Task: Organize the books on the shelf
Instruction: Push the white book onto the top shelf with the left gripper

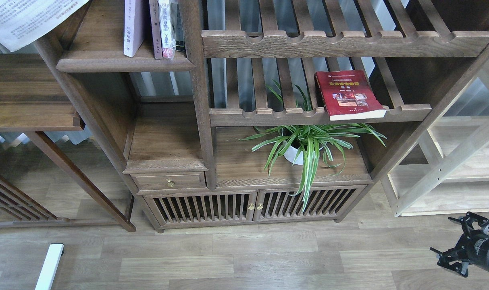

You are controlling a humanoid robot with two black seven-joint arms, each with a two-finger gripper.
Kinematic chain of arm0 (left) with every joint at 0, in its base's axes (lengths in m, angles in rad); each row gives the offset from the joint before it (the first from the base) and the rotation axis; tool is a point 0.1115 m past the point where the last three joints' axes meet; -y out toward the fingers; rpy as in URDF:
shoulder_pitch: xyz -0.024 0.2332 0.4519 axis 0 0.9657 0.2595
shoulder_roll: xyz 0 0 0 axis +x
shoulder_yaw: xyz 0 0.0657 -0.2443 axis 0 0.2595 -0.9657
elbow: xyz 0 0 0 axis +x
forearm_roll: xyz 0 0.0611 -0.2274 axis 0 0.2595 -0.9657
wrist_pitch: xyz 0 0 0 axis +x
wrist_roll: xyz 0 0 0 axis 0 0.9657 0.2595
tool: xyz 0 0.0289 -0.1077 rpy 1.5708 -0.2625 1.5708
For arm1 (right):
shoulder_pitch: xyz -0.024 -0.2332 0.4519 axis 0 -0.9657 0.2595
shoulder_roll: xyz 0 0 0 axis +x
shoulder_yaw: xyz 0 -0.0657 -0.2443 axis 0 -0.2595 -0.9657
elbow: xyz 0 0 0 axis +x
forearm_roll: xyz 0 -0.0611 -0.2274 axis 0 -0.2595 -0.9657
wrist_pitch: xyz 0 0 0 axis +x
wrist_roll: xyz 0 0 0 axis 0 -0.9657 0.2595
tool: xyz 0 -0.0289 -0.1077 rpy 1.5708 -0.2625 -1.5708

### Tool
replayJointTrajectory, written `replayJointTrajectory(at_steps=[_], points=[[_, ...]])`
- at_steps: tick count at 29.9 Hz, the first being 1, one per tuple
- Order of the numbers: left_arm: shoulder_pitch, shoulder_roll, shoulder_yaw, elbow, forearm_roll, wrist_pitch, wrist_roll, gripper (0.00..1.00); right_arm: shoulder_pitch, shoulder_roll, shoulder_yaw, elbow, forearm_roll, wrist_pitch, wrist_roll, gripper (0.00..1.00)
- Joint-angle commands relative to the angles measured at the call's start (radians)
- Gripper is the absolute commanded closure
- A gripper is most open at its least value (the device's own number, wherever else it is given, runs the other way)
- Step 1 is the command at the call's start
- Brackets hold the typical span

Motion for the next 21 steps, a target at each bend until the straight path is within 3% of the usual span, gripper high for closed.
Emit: replayJointTrajectory(at_steps=[1,13,17,21], points=[[0.000,-0.018,0.003,0.005,0.000,0.000,0.016,1.00,-0.005,-0.001,0.000,0.000,-0.003,-0.001,0.000,0.00],[0.002,-0.096,0.015,0.073,0.000,0.000,0.042,1.00,-0.028,-0.009,0.000,0.001,-0.011,-0.009,0.000,0.00],[-0.001,-0.132,0.016,0.089,0.002,0.000,0.088,1.00,-0.028,-0.009,0.002,0.000,-0.015,-0.009,0.000,0.00],[-0.015,-0.176,0.016,0.114,0.008,0.000,0.108,1.00,-0.028,-0.009,0.002,0.001,-0.015,-0.011,0.000,0.00]])
